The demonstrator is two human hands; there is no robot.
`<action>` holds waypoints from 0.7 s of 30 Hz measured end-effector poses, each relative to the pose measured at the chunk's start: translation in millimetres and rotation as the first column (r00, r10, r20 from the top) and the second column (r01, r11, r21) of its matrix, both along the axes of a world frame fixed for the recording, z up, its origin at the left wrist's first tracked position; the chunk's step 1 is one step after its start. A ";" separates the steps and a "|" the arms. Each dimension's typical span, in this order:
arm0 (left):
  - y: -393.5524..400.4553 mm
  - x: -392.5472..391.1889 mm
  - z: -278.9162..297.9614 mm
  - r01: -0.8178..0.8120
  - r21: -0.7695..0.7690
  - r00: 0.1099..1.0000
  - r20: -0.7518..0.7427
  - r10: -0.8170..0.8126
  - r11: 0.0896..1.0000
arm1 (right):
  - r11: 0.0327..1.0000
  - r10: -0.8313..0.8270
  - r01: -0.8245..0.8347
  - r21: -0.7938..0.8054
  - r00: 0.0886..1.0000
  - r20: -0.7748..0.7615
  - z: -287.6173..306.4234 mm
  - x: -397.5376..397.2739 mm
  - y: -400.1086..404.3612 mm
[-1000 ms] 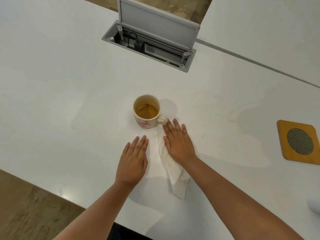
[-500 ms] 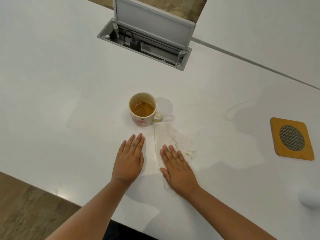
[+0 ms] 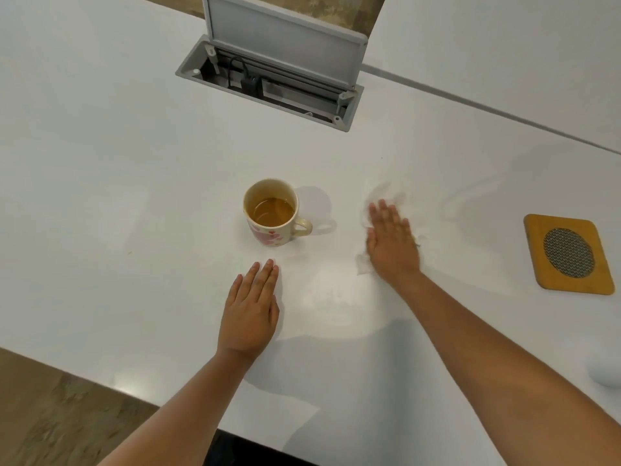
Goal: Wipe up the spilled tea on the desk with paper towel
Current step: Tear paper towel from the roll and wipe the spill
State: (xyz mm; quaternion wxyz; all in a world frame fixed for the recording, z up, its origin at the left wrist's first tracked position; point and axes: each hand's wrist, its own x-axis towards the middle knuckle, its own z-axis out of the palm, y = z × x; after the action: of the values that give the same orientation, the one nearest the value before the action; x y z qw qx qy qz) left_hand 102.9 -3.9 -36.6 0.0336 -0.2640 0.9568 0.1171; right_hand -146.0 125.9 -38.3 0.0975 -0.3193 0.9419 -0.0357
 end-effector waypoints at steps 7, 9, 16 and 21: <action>-0.3 0.9 -0.4 -0.009 0.016 1.000 0.014 0.008 1.000 | 0.980 -0.196 0.197 0.017 0.979 -0.053 6.8 -8.5 96.1; -0.7 1.1 -0.4 -0.006 0.025 1.000 0.026 0.006 1.000 | 0.979 -0.206 0.206 -0.003 0.978 -0.026 6.4 4.4 110.2; -0.8 0.9 -0.3 0.003 0.013 1.000 0.022 -0.003 1.000 | 0.978 -0.196 0.195 -0.074 0.981 0.003 5.1 59.6 85.6; -0.5 2.1 1.9 -0.003 0.068 0.999 0.032 0.001 0.998 | 0.972 0.029 -0.017 -0.233 0.998 0.047 6.8 138.5 31.4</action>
State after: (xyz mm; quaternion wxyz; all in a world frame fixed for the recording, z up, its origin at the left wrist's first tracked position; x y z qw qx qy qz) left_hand 105.0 -4.4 -34.7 0.0580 -0.2654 0.9513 0.1455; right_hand -7.5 157.2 -31.5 0.0832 -0.3383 0.9248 -0.1528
